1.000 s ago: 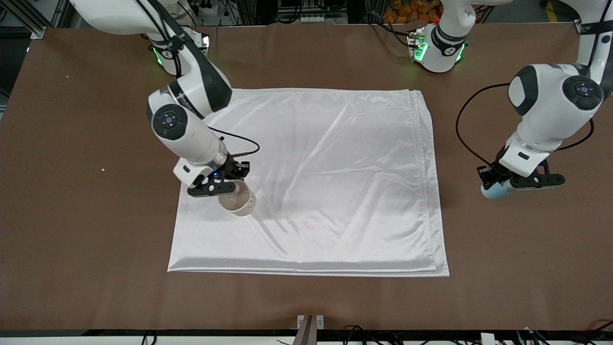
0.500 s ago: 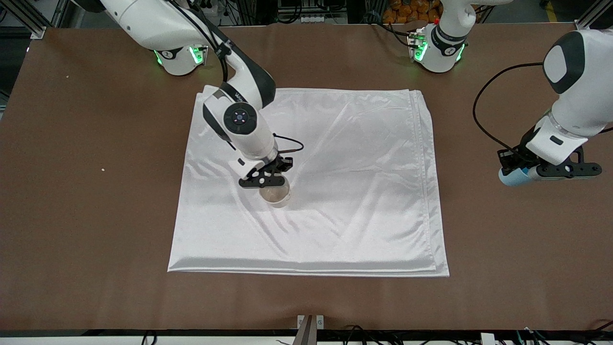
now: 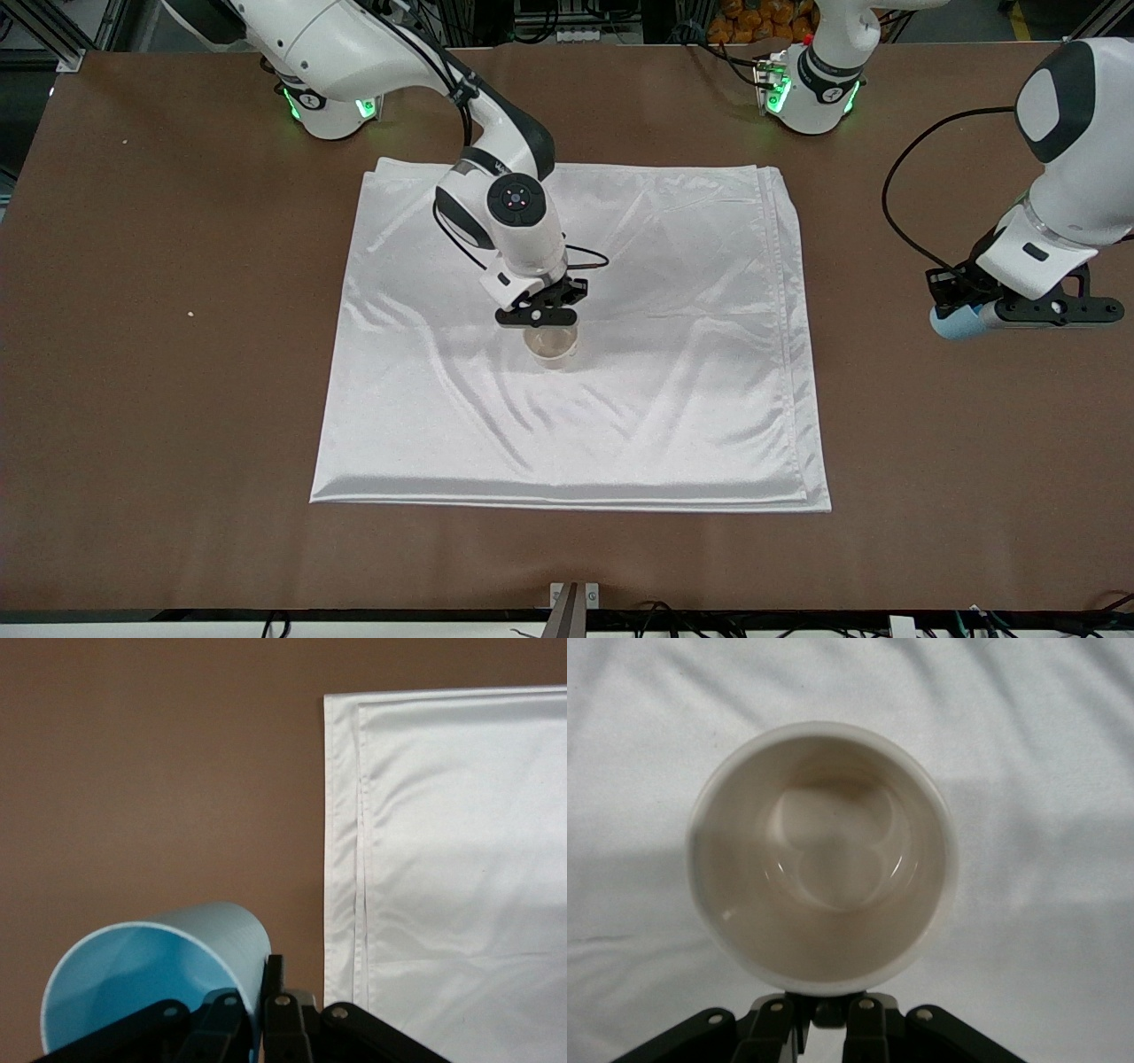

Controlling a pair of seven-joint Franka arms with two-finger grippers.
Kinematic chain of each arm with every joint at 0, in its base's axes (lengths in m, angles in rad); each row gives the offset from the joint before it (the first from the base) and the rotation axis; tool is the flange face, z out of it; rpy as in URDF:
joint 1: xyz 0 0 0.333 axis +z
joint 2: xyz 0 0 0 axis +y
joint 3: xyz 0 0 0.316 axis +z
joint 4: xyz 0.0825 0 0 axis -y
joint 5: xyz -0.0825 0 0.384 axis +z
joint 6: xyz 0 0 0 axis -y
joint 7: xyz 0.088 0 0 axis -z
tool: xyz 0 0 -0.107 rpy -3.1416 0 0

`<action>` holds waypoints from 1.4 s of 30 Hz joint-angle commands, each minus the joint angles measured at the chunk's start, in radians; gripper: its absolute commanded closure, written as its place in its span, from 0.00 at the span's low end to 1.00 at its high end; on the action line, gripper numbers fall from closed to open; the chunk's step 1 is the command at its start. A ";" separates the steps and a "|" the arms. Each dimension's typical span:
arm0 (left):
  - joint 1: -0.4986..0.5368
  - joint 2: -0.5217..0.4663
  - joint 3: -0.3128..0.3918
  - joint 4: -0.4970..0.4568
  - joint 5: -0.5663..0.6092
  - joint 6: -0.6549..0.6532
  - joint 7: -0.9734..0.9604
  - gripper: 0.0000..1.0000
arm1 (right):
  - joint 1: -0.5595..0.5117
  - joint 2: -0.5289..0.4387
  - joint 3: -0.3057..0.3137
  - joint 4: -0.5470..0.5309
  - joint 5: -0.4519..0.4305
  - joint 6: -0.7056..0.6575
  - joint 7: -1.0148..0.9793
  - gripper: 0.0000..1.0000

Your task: Place blue cup into white mug on cloth

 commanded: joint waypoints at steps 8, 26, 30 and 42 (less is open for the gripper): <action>-0.005 0.044 -0.025 0.080 0.032 -0.066 0.012 1.00 | 0.076 0.047 -0.036 0.034 -0.026 0.046 0.080 1.00; -0.004 0.070 -0.136 0.081 0.029 -0.065 -0.021 1.00 | 0.017 -0.046 -0.039 0.058 -0.014 -0.070 0.069 0.00; -0.004 0.095 -0.191 0.089 0.030 -0.062 -0.067 1.00 | -0.019 -0.109 -0.029 0.066 -0.006 -0.149 0.068 0.00; -0.008 0.272 -0.416 0.236 0.099 -0.059 -0.355 1.00 | -0.114 -0.289 -0.029 0.066 0.074 -0.317 -0.043 0.00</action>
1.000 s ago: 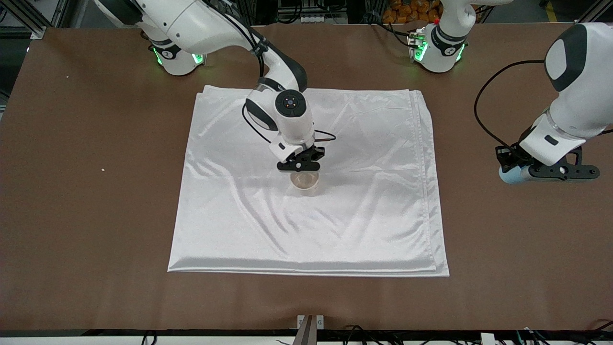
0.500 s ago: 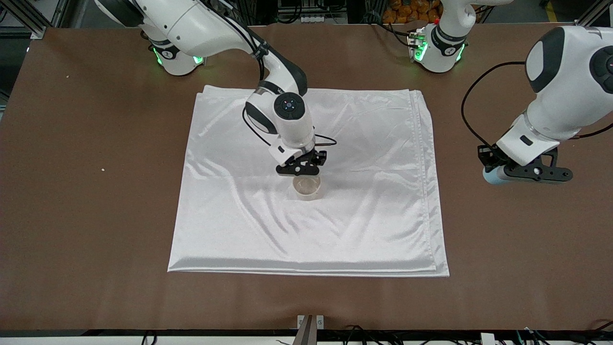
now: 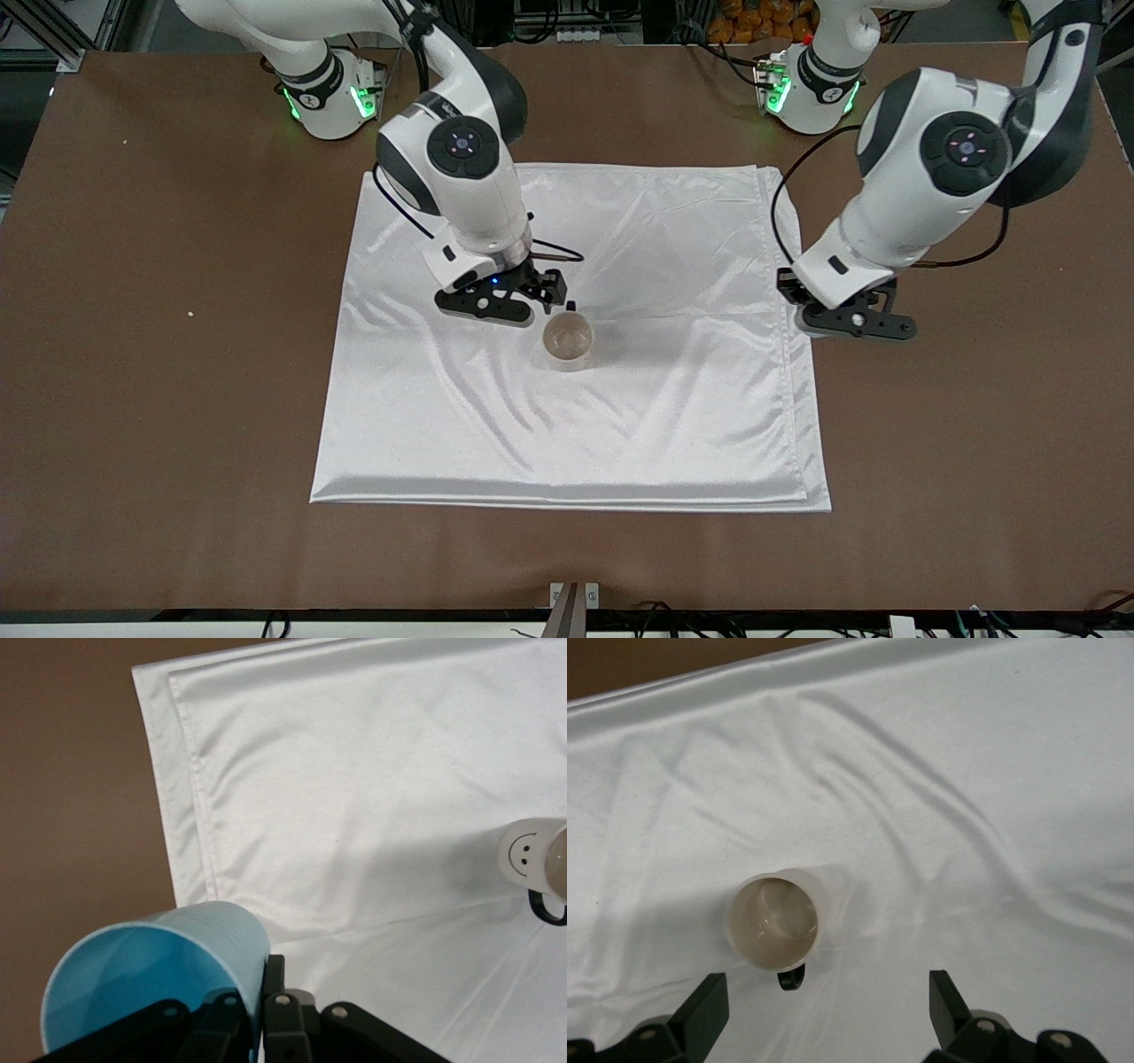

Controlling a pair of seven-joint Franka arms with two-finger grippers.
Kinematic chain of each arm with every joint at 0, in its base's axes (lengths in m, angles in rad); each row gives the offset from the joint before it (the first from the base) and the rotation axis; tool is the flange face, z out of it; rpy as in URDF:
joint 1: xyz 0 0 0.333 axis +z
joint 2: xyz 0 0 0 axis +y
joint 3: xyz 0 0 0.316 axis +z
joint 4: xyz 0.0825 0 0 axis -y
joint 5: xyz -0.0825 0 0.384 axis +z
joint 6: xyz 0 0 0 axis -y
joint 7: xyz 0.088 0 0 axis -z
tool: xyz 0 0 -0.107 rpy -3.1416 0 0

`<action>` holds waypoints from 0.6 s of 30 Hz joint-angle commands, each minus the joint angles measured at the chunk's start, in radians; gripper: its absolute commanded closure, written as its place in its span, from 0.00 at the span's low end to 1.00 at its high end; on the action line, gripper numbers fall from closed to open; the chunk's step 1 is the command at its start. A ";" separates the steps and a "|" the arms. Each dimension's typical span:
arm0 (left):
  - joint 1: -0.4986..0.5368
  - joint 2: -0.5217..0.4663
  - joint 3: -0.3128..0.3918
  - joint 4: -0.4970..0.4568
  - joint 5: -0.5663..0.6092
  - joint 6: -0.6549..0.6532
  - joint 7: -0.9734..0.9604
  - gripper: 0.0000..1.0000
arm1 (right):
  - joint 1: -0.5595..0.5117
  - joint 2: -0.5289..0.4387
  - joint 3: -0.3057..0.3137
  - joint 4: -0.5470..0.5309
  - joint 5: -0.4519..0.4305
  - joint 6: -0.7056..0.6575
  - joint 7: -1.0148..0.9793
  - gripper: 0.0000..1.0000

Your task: Place blue cup into white mug on cloth

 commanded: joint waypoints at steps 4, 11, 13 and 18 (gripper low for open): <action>-0.001 0.200 -0.187 0.192 0.160 -0.018 -0.296 1.00 | -0.102 -0.130 0.011 -0.022 0.029 -0.144 -0.182 0.00; -0.083 0.318 -0.233 0.285 0.218 -0.014 -0.454 1.00 | -0.191 -0.185 0.008 -0.007 0.029 -0.219 -0.336 0.00; -0.106 0.350 -0.233 0.314 0.220 -0.011 -0.486 1.00 | -0.214 -0.196 0.006 0.007 0.031 -0.231 -0.376 0.00; -0.159 0.412 -0.233 0.351 0.223 0.027 -0.553 1.00 | -0.282 -0.213 0.008 0.036 0.032 -0.302 -0.469 0.00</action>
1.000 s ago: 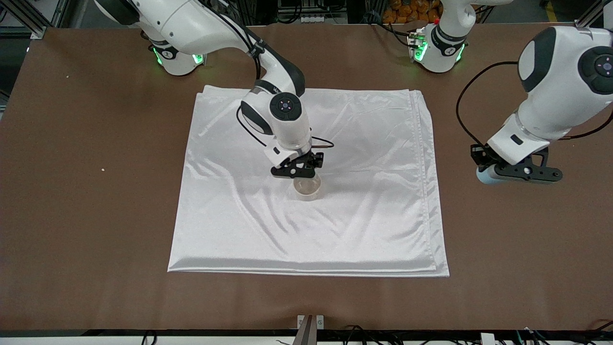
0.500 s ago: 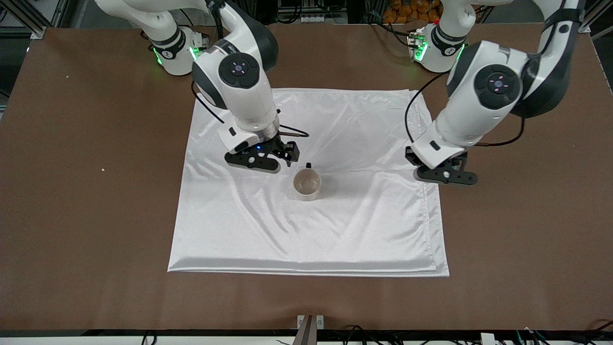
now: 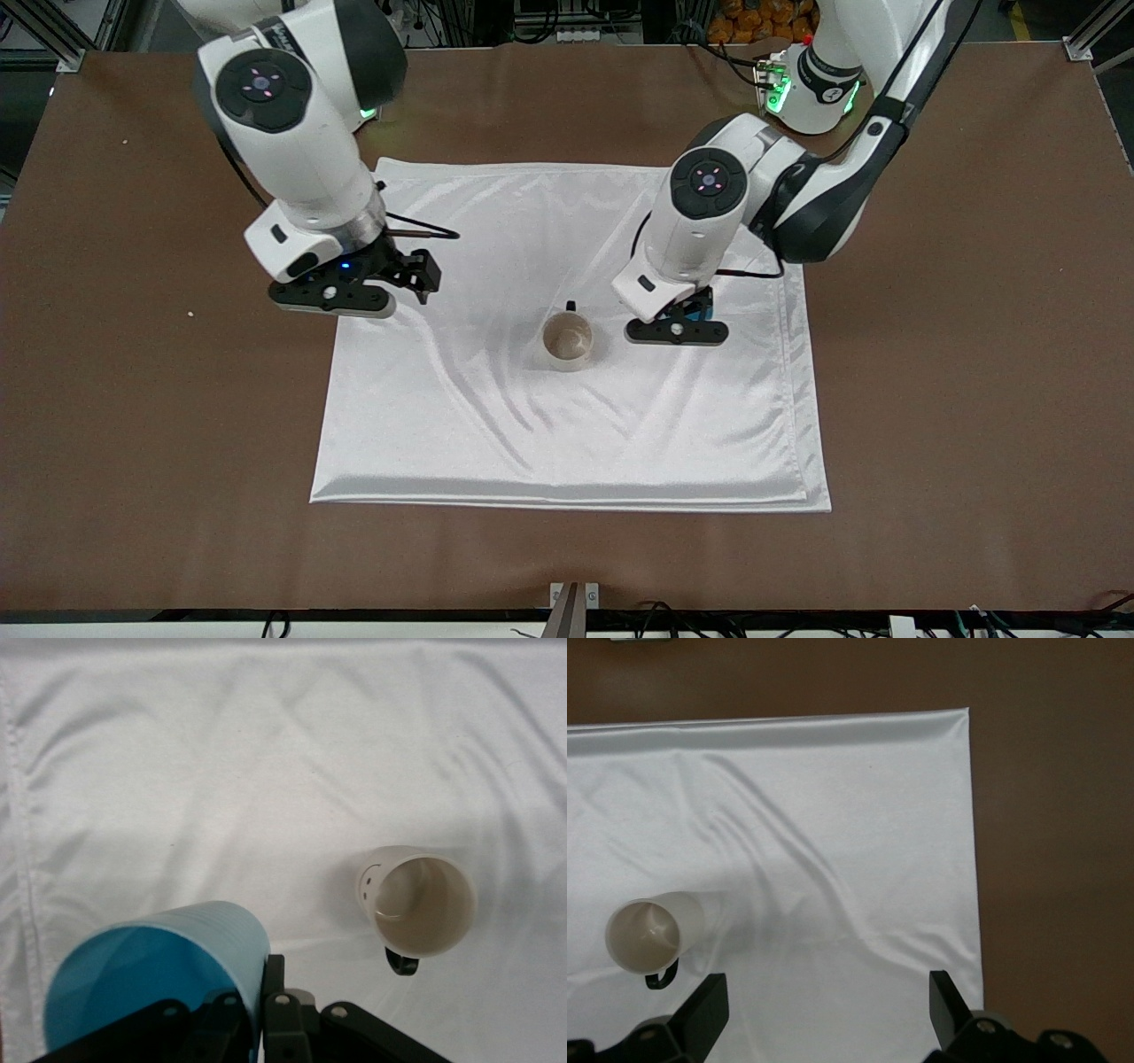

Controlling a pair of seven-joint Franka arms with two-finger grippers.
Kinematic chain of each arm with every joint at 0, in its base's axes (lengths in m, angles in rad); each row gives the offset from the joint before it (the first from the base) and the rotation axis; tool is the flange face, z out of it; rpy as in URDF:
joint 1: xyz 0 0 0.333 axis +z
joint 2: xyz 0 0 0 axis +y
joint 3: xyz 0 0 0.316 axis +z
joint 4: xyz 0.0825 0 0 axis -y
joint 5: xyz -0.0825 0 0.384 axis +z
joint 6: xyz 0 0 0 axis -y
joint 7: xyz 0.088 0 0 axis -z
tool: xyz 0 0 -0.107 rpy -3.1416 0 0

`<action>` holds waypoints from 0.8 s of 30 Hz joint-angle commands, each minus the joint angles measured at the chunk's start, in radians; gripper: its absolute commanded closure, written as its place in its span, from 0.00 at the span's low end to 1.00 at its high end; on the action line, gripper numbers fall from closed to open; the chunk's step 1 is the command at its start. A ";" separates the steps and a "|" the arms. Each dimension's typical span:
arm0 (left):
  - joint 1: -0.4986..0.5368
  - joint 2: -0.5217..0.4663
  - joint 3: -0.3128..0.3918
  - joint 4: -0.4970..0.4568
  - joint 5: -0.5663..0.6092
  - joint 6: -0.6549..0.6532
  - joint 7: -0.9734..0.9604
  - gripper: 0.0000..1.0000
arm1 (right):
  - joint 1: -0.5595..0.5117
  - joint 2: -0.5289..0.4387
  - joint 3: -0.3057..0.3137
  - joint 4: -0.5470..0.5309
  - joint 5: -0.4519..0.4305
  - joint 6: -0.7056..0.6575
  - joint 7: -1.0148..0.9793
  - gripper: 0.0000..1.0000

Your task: Place blue cup into white mug on cloth

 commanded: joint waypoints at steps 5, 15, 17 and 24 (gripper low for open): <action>-0.097 0.133 -0.002 0.097 0.038 0.072 -0.114 1.00 | -0.126 -0.051 0.004 0.040 0.053 -0.111 -0.202 0.00; -0.152 0.219 0.005 0.119 0.050 0.204 -0.182 1.00 | -0.165 -0.123 -0.132 0.029 0.140 -0.117 -0.400 0.00; -0.155 0.225 0.006 0.119 0.050 0.219 -0.185 1.00 | -0.166 -0.133 -0.147 0.028 0.140 -0.117 -0.426 0.00; -0.157 0.265 0.006 0.130 0.050 0.285 -0.189 1.00 | -0.174 -0.170 -0.218 0.020 0.140 -0.153 -0.496 0.00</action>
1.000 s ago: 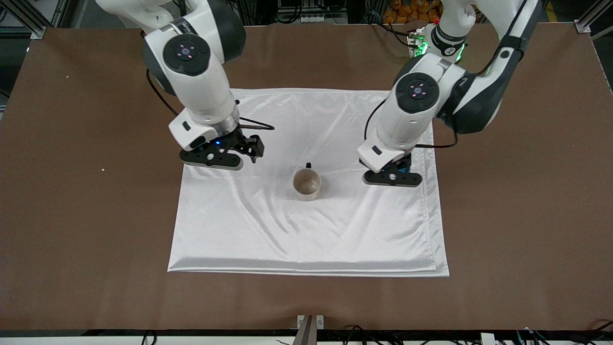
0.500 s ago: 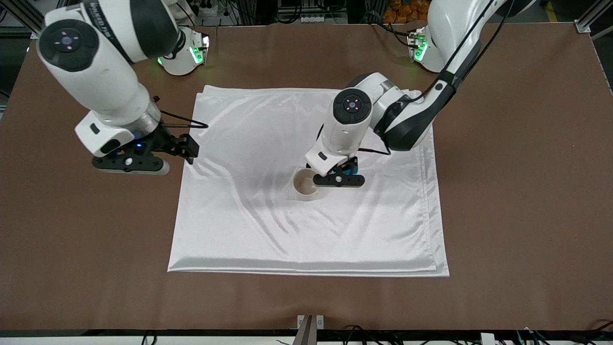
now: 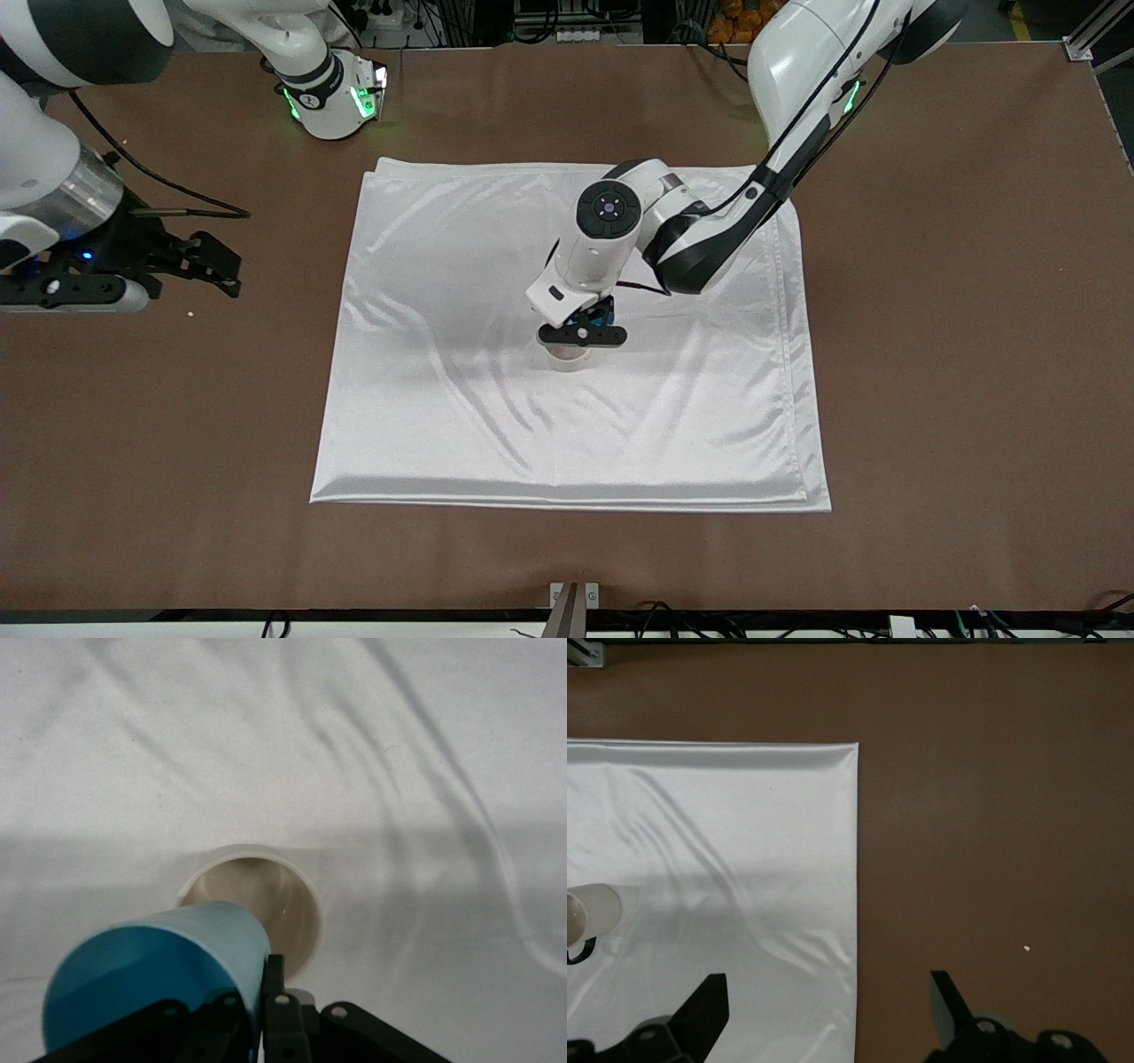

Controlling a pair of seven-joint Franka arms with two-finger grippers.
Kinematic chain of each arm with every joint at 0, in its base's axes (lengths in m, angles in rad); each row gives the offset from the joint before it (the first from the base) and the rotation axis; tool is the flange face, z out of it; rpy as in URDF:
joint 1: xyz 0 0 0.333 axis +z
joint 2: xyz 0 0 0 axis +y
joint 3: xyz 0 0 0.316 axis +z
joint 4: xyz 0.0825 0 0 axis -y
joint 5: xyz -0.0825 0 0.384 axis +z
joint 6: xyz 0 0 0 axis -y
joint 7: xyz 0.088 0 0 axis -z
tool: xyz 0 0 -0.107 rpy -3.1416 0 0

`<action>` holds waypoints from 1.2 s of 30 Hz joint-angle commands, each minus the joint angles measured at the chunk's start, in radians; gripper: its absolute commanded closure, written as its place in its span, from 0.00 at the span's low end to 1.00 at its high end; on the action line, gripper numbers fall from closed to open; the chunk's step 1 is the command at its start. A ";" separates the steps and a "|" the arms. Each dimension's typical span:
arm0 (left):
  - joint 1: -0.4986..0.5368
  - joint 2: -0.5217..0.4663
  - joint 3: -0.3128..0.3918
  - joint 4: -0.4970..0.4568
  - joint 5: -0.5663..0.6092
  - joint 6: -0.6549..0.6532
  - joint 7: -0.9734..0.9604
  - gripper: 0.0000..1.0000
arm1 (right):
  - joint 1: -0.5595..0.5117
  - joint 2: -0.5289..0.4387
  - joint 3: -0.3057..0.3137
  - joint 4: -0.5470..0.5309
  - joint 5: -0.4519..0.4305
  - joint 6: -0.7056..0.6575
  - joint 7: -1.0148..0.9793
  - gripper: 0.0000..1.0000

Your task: Place blue cup into white mug on cloth

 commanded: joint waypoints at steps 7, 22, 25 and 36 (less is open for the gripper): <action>-0.020 0.073 0.020 0.045 0.034 0.091 -0.034 1.00 | 0.009 -0.062 -0.080 -0.025 0.019 -0.013 -0.097 0.00; -0.048 0.084 0.049 0.043 0.031 0.111 -0.031 0.71 | 0.018 -0.088 -0.137 -0.072 0.048 0.020 -0.154 0.00; -0.048 0.080 0.049 0.045 0.031 0.111 -0.034 0.48 | 0.003 -0.094 -0.137 -0.086 0.048 0.033 -0.184 0.00; -0.039 -0.005 0.052 0.026 0.020 0.089 -0.036 0.18 | -0.019 -0.115 -0.137 -0.114 0.048 0.026 -0.194 0.00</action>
